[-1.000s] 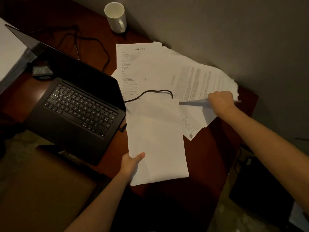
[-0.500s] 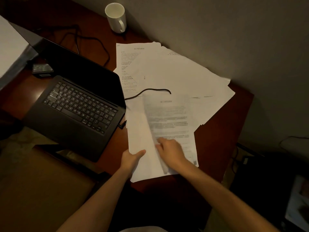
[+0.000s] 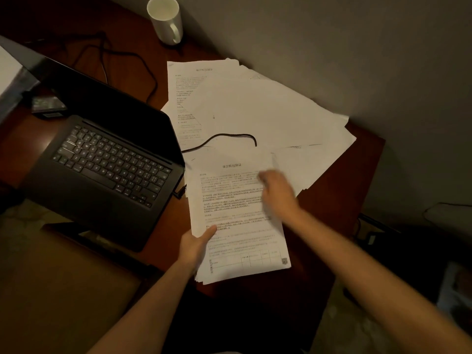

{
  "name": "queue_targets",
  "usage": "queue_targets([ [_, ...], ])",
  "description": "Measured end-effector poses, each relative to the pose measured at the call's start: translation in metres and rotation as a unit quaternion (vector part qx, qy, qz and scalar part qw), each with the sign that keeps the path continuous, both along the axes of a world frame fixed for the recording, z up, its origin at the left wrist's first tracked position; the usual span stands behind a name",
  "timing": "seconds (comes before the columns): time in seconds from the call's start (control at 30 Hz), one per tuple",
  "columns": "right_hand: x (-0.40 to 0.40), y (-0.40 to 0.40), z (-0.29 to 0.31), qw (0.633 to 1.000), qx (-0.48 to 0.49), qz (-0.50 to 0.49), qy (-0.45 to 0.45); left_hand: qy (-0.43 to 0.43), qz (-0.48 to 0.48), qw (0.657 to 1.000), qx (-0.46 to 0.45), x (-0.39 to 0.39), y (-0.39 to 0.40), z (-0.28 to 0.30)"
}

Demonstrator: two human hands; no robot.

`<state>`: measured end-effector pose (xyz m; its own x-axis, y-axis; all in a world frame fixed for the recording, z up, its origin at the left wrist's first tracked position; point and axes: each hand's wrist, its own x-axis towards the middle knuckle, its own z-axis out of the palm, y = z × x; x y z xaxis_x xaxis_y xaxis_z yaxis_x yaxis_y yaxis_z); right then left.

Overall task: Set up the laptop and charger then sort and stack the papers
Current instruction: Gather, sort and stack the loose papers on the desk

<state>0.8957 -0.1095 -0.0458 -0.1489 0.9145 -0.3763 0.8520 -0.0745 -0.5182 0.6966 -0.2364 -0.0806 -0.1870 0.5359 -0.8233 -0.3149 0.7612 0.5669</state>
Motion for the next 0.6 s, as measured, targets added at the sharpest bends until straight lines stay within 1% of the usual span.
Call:
queue_targets([
  [0.03,0.013,0.024,-0.005,0.997,0.016,0.016,-0.076,-0.002,-0.003,1.000,0.005,-0.001,-0.001,-0.001],
  [0.1,0.032,0.068,-0.009,0.975,-0.003,0.055,-0.216,-0.009,-0.001,1.000,0.009,-0.001,-0.002,-0.001],
  [0.13,0.039,0.086,-0.008,0.963,-0.011,0.078,-0.257,-0.010,0.002,1.000,0.006,-0.001,-0.002,-0.002],
  [0.17,0.044,0.102,-0.006,0.958,-0.012,0.100,-0.270,-0.009,0.005,1.000,0.004,-0.001,-0.001,-0.003],
  [0.23,0.049,0.127,-0.006,0.952,-0.010,0.146,-0.269,-0.004,0.013,1.000,-0.001,0.000,0.001,-0.004],
  [0.33,0.045,0.143,-0.012,0.938,-0.007,0.206,-0.277,-0.002,0.022,1.000,-0.008,0.000,0.002,-0.006],
  [0.43,0.045,0.139,-0.020,0.920,0.054,0.219,-0.321,-0.014,0.026,0.999,-0.012,-0.002,0.000,-0.010],
  [0.53,0.047,0.139,-0.016,0.913,0.075,0.219,-0.335,-0.021,0.024,0.999,-0.013,-0.004,0.000,-0.012],
  [0.6,0.049,0.141,-0.002,0.885,0.070,0.253,-0.384,-0.020,0.021,0.999,-0.016,-0.003,0.000,-0.011],
])
